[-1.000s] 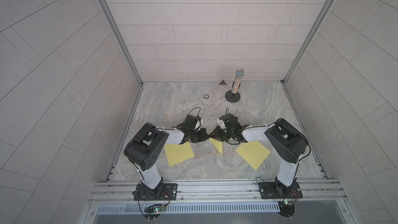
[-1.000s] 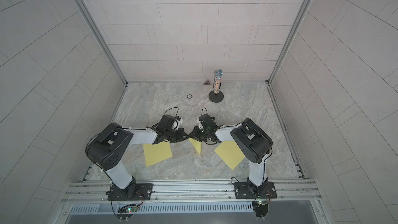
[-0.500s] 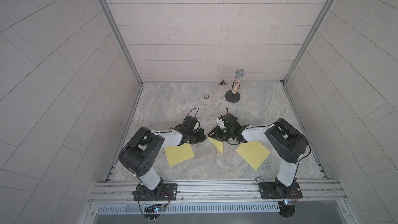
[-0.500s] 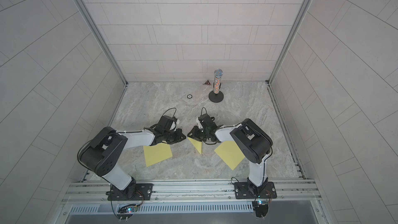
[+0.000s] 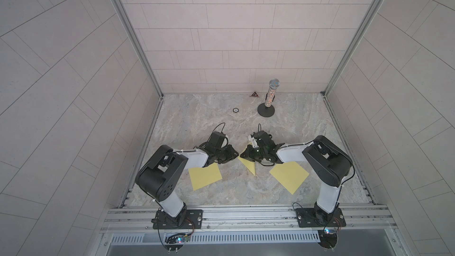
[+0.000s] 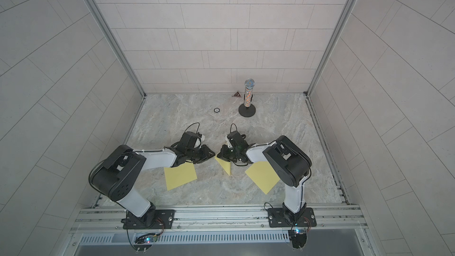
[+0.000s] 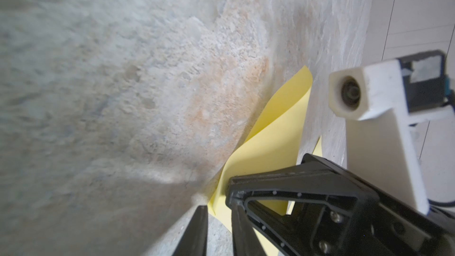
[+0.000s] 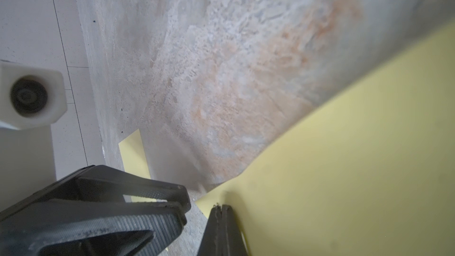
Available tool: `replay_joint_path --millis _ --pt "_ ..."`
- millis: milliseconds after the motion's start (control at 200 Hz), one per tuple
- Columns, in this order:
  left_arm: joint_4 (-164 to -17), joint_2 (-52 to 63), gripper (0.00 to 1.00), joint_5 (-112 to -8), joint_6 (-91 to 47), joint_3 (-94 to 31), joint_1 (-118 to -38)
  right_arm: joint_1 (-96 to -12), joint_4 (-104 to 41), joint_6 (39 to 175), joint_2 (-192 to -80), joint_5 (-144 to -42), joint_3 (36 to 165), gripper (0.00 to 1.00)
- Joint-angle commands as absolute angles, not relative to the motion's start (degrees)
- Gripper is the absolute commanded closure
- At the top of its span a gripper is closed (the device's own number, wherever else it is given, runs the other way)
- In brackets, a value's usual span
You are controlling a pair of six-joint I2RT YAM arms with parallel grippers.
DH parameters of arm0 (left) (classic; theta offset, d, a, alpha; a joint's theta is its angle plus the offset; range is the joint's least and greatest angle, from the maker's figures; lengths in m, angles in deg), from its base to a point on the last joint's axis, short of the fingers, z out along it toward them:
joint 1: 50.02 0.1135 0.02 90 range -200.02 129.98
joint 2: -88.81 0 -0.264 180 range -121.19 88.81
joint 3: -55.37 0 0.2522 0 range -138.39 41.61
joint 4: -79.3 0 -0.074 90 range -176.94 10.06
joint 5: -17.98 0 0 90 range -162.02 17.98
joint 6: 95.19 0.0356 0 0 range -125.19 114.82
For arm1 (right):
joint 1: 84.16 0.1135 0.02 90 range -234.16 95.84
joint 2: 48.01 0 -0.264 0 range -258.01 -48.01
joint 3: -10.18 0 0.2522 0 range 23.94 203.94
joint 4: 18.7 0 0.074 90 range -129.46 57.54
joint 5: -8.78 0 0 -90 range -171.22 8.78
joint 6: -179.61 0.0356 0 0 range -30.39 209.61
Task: Fold the square paper diagonally
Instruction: Fold the paper at the center of the board.
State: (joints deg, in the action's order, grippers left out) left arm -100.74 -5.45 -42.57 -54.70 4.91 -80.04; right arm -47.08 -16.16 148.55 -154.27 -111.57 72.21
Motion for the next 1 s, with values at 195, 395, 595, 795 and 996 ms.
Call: replay_joint_path --millis 195,395,595,795,996 --pt "-103.63 -7.5 0.66 -42.54 -55.57 5.43 -80.08 -46.67 -21.14 148.04 -155.24 -109.55 69.87 1.0" --pt "-105.04 -8.35 0.7 -41.43 -56.13 5.07 -80.15 -46.67 -20.49 148.32 -155.57 -109.78 69.69 1.0" --pt "-106.6 -8.95 0.75 -40.16 -57.19 5.93 -80.08 -46.71 -20.25 148.41 -155.59 -109.79 69.68 1.0" --pt "-106.54 -9.0 0.77 -39.66 -57.21 5.59 -80.1 -46.63 -19.96 148.53 -155.94 -110.05 69.88 1.0" --pt "-106.78 -9.73 0.79 -39.15 -57.36 5.5 -80.11 -46.61 -19.97 148.6 -155.81 -110.04 69.84 1.0"
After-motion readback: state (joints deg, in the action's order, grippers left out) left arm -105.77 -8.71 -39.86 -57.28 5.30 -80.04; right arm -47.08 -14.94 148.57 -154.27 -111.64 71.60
